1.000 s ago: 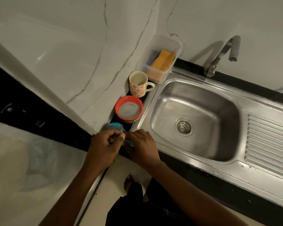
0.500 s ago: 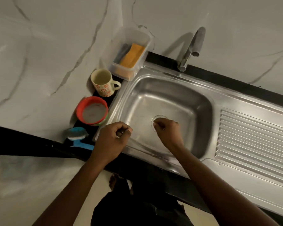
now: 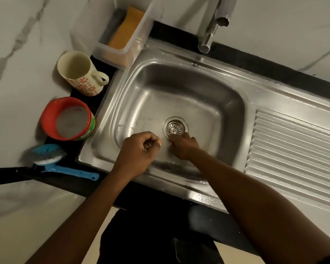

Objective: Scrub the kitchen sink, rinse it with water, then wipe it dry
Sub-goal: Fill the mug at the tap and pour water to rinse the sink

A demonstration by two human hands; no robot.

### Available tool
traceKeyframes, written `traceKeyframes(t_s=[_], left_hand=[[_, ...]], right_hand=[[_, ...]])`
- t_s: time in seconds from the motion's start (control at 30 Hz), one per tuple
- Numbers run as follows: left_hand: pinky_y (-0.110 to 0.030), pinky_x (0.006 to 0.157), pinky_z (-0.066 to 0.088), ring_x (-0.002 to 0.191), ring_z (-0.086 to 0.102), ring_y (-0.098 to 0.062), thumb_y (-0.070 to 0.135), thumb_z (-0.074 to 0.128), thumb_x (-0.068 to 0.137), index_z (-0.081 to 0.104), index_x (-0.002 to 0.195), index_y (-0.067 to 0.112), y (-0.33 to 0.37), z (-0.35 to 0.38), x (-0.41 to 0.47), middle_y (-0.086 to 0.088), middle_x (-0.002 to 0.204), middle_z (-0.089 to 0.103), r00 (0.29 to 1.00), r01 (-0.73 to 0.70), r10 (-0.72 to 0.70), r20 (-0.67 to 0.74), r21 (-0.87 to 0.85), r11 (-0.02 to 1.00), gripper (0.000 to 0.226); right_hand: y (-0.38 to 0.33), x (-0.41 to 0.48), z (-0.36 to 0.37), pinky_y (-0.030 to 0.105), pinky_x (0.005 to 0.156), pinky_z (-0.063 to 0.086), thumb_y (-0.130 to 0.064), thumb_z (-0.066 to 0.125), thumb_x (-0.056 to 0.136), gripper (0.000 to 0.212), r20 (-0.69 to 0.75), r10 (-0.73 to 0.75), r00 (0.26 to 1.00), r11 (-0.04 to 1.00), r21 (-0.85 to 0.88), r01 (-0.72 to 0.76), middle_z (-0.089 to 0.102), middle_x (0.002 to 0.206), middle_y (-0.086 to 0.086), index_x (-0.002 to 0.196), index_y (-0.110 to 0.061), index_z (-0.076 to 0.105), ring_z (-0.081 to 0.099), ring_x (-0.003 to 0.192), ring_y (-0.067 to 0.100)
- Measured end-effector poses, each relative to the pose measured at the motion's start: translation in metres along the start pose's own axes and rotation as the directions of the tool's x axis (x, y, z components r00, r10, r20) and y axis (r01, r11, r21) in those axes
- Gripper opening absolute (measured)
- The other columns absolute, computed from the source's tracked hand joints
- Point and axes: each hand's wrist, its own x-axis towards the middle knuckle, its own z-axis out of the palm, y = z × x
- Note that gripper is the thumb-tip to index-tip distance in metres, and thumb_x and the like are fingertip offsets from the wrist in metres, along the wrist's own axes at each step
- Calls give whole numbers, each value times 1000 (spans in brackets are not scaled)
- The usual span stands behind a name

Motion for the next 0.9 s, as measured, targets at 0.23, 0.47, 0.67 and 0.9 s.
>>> traceKeyframes(t_s=[0.23, 0.47, 0.67, 0.9], left_hand=[[-3, 68, 43, 78, 67, 2, 22, 73, 95, 74, 80, 27, 1, -14, 7, 17, 75, 72, 1000, -14, 14, 23, 28, 1000, 15], [-4, 69, 43, 79, 67, 3, 22, 72, 96, 75, 84, 25, -1, -29, 10, 18, 77, 72, 998, -53, 52, 33, 21, 998, 13], [-19, 73, 53, 74, 70, -5, 26, 72, 96, 76, 85, 25, 2, -56, 11, 18, 74, 72, 998, -61, 60, -27, -15, 998, 12], [-45, 81, 64, 79, 74, -13, 32, 70, 91, 77, 90, 26, 7, -104, 11, 8, 81, 77, 986, -38, 16, -164, -130, 991, 9]], right_hand=[[-10, 5, 5, 50, 105, 37, -39, 38, 105, 40, -14, 47, 999, 994, -93, -48, 57, 146, 6, 139, -23, 53, 43, 135, 30], [-17, -6, -5, 47, 98, 44, -33, 45, 102, 32, -198, 50, 979, 999, -1, -51, 64, 135, 5, 129, -22, 59, 52, 127, 31], [-45, -34, -55, 41, 98, 51, -32, 52, 104, 41, -467, 10, 884, 979, 184, 86, 67, 138, -2, 143, -24, 62, 56, 127, 25], [-107, -67, -110, 31, 93, 53, -41, 55, 105, 37, -665, 54, 745, 865, 403, 297, 70, 129, -10, 139, -32, 65, 61, 117, 8]])
